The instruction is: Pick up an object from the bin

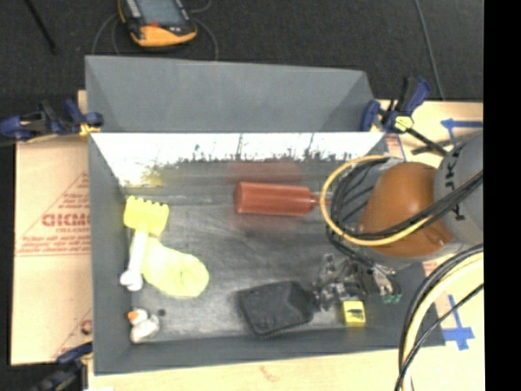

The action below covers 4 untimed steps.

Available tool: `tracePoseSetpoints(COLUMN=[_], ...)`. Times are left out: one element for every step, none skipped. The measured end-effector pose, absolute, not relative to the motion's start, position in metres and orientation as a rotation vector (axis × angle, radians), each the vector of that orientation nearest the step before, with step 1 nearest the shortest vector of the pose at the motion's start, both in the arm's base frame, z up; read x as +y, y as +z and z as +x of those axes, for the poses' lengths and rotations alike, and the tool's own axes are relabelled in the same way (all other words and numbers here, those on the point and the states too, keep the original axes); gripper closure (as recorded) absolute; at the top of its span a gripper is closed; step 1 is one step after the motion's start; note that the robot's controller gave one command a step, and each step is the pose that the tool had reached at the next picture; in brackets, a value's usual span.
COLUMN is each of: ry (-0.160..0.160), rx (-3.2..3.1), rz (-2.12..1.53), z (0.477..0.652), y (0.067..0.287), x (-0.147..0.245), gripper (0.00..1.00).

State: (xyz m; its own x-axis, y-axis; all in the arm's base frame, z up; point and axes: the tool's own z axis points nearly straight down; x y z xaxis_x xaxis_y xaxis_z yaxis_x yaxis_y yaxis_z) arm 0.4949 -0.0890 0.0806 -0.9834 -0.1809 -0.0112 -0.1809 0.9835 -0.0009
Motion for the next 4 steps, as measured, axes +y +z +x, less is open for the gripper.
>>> tracePoseSetpoints(ry=[-0.002,-0.002,-0.002,-0.010], rx=[3.125,3.125,3.125,3.102], rz=[-0.295,-0.296,-0.297,-0.350], z=[0.499,0.499,0.499,0.511], y=[0.199,0.199,0.200,0.200], x=[-0.093,-0.093,-0.093,-0.091], gripper=[1.00,1.00,1.00,1.00])
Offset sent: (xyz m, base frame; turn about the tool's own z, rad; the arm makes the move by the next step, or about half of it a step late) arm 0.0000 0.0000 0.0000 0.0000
